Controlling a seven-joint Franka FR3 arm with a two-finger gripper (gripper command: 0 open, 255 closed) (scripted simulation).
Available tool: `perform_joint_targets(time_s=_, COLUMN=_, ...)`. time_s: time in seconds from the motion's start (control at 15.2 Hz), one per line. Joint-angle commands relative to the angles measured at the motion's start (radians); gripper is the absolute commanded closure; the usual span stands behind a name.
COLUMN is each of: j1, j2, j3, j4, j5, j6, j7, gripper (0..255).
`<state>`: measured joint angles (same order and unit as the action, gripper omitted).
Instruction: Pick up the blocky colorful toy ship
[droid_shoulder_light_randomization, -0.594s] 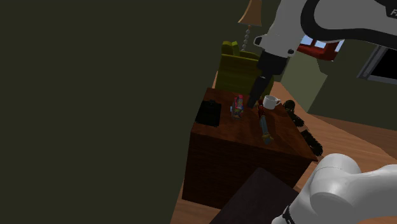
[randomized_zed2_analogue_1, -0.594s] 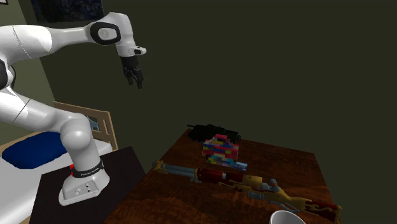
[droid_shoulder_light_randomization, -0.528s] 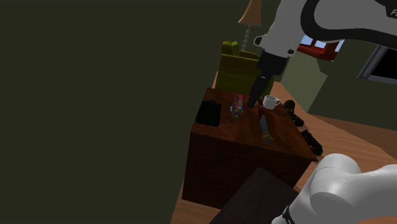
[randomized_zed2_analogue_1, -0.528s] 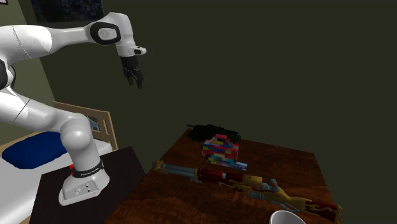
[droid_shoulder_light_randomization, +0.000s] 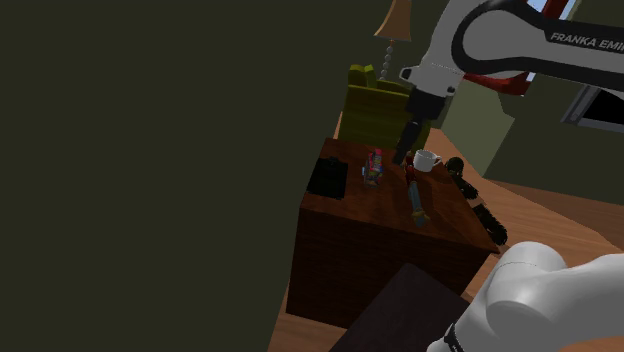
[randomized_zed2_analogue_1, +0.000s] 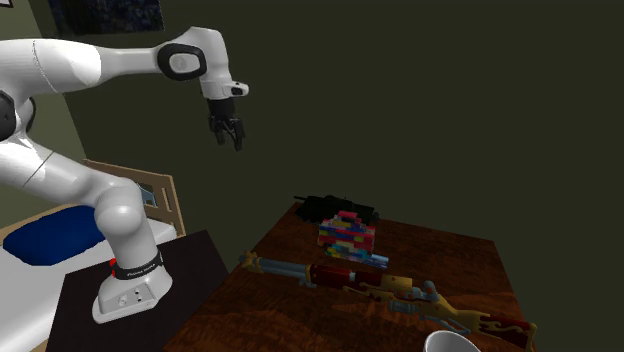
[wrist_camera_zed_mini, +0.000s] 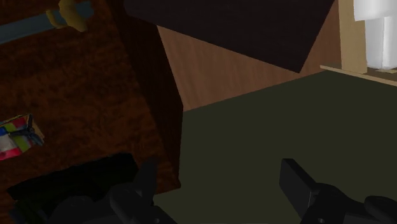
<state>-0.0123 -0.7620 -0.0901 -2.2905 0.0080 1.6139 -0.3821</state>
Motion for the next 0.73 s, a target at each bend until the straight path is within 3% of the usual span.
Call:
perform_joint_targets(time_s=0.0, j1=-0.006, j2=0.036, j3=-0.051, j4=0.007, j5=-0.025, j6=0.03, j7=-0.068, gripper=0)
perform_joint_targets(time_s=0.66, j1=-0.002, j2=0.283, j3=-0.277, j4=0.126, j5=-0.07, j6=0.157, j7=-0.377, gripper=0)
